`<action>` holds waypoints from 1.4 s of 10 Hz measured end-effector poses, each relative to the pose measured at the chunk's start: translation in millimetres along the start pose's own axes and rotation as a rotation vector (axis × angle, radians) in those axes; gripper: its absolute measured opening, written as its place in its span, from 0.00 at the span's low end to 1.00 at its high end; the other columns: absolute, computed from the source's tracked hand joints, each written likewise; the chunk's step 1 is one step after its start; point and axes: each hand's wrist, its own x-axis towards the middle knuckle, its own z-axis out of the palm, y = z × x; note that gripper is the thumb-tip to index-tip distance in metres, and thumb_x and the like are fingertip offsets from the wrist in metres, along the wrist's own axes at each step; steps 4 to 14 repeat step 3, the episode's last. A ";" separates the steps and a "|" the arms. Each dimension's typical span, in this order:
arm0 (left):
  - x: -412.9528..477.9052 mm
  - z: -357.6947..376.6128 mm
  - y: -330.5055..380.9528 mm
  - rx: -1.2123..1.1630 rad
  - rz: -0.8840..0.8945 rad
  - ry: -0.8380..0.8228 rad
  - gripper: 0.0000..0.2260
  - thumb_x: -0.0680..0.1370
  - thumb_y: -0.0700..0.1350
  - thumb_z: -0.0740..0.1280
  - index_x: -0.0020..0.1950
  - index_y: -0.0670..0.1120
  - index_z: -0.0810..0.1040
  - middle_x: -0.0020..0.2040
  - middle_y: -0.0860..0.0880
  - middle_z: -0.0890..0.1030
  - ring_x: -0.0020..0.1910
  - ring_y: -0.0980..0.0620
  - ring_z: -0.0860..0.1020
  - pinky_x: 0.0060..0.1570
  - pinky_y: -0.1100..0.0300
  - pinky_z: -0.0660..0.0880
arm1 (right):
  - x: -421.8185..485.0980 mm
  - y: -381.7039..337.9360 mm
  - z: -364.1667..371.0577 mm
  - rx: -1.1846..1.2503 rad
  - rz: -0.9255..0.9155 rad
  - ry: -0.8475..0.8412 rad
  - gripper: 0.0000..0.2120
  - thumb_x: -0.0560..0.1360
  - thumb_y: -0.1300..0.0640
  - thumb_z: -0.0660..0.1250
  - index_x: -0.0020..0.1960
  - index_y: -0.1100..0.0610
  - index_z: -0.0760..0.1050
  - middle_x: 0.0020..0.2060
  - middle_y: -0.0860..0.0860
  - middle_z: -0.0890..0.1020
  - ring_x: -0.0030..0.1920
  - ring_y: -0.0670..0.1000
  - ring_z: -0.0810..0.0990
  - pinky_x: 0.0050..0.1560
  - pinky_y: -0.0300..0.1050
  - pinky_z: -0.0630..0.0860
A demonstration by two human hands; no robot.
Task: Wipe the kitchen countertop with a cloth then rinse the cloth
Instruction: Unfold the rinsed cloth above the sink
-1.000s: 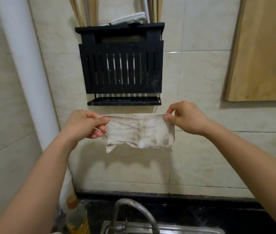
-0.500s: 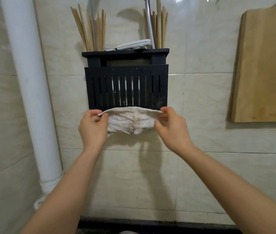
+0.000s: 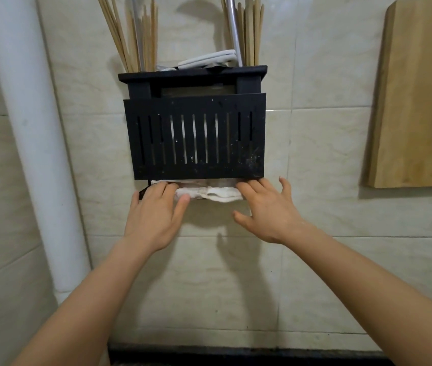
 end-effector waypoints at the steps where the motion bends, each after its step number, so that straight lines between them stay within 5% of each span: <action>1: 11.8 -5.5 -0.3 0.068 -0.067 -0.129 0.22 0.80 0.61 0.46 0.61 0.50 0.72 0.63 0.50 0.72 0.64 0.46 0.66 0.65 0.46 0.58 | 9.7 7.7 -5.4 0.032 0.094 -0.090 0.25 0.74 0.39 0.59 0.67 0.49 0.65 0.64 0.49 0.71 0.68 0.52 0.63 0.69 0.63 0.50; 3: 18.0 -24.0 -4.4 -0.100 -0.232 -0.278 0.21 0.79 0.62 0.48 0.65 0.56 0.70 0.68 0.48 0.70 0.69 0.46 0.58 0.62 0.48 0.56 | 13.9 28.3 -12.0 0.358 0.155 -0.214 0.26 0.70 0.42 0.67 0.67 0.43 0.67 0.61 0.46 0.72 0.66 0.52 0.64 0.59 0.53 0.61; 14: 18.0 -24.0 -4.4 -0.100 -0.232 -0.278 0.21 0.79 0.62 0.48 0.65 0.56 0.70 0.68 0.48 0.70 0.69 0.46 0.58 0.62 0.48 0.56 | 13.9 28.3 -12.0 0.358 0.155 -0.214 0.26 0.70 0.42 0.67 0.67 0.43 0.67 0.61 0.46 0.72 0.66 0.52 0.64 0.59 0.53 0.61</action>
